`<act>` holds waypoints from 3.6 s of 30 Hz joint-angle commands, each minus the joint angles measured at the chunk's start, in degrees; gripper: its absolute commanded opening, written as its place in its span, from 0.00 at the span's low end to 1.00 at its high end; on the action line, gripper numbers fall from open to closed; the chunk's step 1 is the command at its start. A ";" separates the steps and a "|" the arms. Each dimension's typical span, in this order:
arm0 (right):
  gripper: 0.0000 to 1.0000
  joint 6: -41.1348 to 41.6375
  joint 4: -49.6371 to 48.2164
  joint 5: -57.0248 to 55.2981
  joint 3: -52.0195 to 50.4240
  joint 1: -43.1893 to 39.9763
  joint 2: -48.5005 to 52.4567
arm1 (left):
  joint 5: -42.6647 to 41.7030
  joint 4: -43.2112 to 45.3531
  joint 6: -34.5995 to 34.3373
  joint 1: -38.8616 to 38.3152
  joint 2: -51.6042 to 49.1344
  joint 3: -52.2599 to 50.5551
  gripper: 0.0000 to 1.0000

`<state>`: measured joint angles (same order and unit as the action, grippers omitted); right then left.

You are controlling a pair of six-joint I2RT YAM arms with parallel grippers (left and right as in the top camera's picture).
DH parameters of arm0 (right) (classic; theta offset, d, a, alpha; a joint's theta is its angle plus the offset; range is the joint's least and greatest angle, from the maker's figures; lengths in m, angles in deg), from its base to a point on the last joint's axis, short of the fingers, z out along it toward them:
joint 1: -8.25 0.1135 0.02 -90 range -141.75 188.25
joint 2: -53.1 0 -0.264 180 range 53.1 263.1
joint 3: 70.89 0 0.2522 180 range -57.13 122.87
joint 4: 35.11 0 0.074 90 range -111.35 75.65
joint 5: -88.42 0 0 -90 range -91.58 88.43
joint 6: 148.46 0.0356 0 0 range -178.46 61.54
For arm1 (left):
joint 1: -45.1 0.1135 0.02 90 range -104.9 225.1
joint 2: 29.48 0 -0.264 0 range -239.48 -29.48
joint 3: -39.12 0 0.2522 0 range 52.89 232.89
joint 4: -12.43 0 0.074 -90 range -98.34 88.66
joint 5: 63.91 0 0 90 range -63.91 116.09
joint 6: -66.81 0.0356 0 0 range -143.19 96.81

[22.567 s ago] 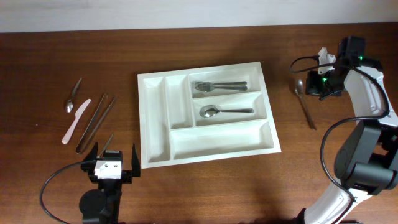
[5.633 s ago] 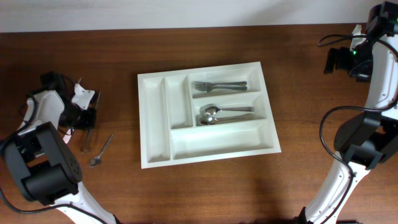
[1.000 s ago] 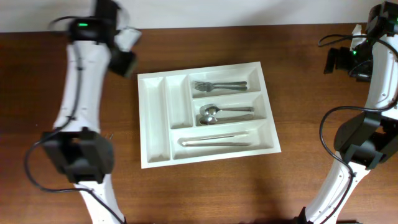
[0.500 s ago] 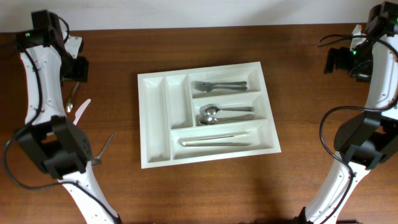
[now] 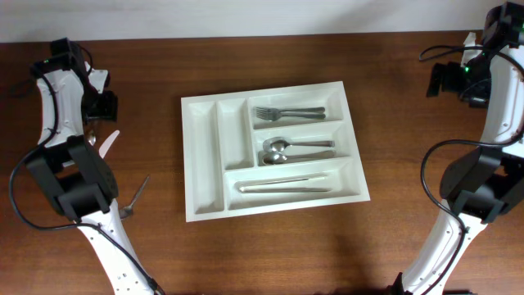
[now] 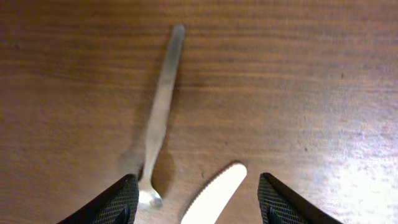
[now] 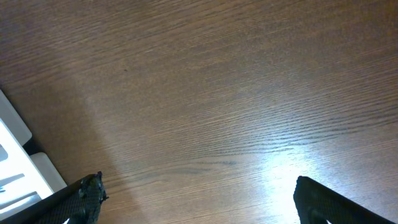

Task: Pack container
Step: 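Lower the left gripper onto the silver spoon and grasp it, then lift the spoon and carry it over the tray's left narrow compartment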

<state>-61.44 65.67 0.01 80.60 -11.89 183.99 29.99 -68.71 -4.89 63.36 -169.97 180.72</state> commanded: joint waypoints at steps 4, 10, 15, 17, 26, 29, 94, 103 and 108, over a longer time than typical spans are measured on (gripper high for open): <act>0.99 0.48 0.20 0.35 0.07 0.24 -0.11 | 0.02 1.01 1.27 2.23 -0.42 0.42 0.65; 0.99 0.48 0.20 0.35 0.07 0.24 -0.11 | -1.18 0.92 1.25 4.83 -0.42 0.42 0.65; 0.99 0.48 0.20 0.33 0.07 0.24 -0.11 | -4.83 0.92 1.25 6.45 -0.52 0.42 0.64; 0.99 0.48 0.20 0.35 0.07 0.24 -0.11 | -4.83 0.92 1.25 6.51 -0.83 0.42 0.63; 0.99 0.48 0.20 0.35 0.07 0.24 -0.11 | -6.75 0.63 1.25 5.66 -3.96 -0.02 0.63; 0.99 0.48 0.20 0.35 0.07 0.24 -0.11 | -6.71 1.27 1.25 5.64 -4.04 -0.39 0.63; 0.99 0.48 0.20 0.35 0.07 0.24 -0.11 | -9.09 -13.79 -3.28 -2.93 -6.23 26.43 0.02; 0.99 0.48 0.20 0.35 0.07 0.24 -0.11 | -11.26 -25.31 -9.46 -10.78 -5.95 32.09 0.02; 0.99 0.48 0.20 0.35 0.07 0.24 -0.11 | -11.23 -27.65 -12.33 -16.63 -5.95 32.09 0.02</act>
<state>-61.46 65.67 0.01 80.60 -11.91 183.99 20.22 -95.72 -14.28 49.83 -177.88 211.77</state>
